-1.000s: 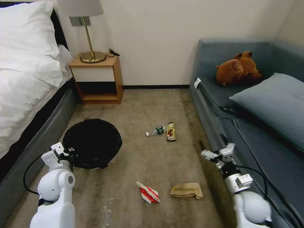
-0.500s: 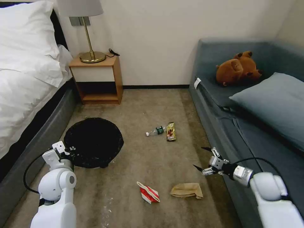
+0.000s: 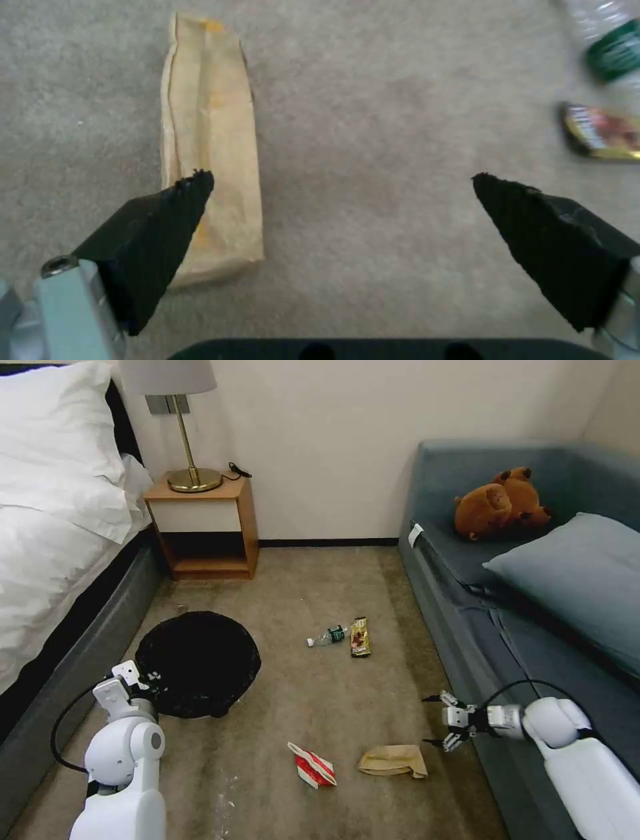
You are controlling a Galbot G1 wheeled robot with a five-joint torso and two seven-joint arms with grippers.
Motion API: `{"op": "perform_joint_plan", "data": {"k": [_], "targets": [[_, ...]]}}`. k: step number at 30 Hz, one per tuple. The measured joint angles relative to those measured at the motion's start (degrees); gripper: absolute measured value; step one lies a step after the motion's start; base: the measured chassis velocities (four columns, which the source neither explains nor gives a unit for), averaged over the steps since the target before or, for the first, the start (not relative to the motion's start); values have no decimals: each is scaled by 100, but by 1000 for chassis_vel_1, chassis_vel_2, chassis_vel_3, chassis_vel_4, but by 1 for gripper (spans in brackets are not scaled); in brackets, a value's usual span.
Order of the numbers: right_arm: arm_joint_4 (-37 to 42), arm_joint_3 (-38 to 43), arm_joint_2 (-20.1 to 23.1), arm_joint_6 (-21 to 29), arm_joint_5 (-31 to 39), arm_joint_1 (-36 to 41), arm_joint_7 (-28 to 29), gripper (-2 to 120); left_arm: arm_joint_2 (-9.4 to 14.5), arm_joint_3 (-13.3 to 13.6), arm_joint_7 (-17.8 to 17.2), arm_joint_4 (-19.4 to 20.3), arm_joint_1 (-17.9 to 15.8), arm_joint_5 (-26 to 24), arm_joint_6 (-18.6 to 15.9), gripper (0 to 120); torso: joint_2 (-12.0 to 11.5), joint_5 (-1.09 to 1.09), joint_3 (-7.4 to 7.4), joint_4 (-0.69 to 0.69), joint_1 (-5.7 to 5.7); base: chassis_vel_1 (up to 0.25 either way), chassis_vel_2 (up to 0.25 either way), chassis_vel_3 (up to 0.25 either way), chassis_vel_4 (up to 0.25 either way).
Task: Pick up the trash bin, then pick up the garbage on the floor and place it into the trash bin.
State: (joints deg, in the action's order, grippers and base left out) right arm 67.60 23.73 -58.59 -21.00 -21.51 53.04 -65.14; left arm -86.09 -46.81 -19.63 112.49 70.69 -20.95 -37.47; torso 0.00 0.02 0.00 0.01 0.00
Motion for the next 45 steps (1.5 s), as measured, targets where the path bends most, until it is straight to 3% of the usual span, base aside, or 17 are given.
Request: {"op": "perform_joint_plan", "data": {"k": [12,26,36,38,45], "targets": [[-1412,-499,-514,-314,-446,-965,66,100,-42,-47,-24,27,108,11,1,3,0,-1,0,0,0,0,0,0,0],[-1368,-621,-322,-261,-438,-807,-38,100,-35,-119,-19,24,166,-43,56,3,0,0,0,3,0,0,0,0,0],[-1773,-483,-648,-411,-603,-775,23,99,-45,-97,-15,16,161,-48,61,3,0,-2,0,-4,0,0,0,0,0],[-2076,-354,-930,-557,-752,-769,59,94,-41,-98,-16,27,136,-54,61,3,0,1,0,-7,0,0,0,0,0],[-2160,-191,-992,-609,-725,-758,99,68,-37,-95,-17,13,130,-61,62,3,0,-2,0,-2,0,0,0,0,0]]}}
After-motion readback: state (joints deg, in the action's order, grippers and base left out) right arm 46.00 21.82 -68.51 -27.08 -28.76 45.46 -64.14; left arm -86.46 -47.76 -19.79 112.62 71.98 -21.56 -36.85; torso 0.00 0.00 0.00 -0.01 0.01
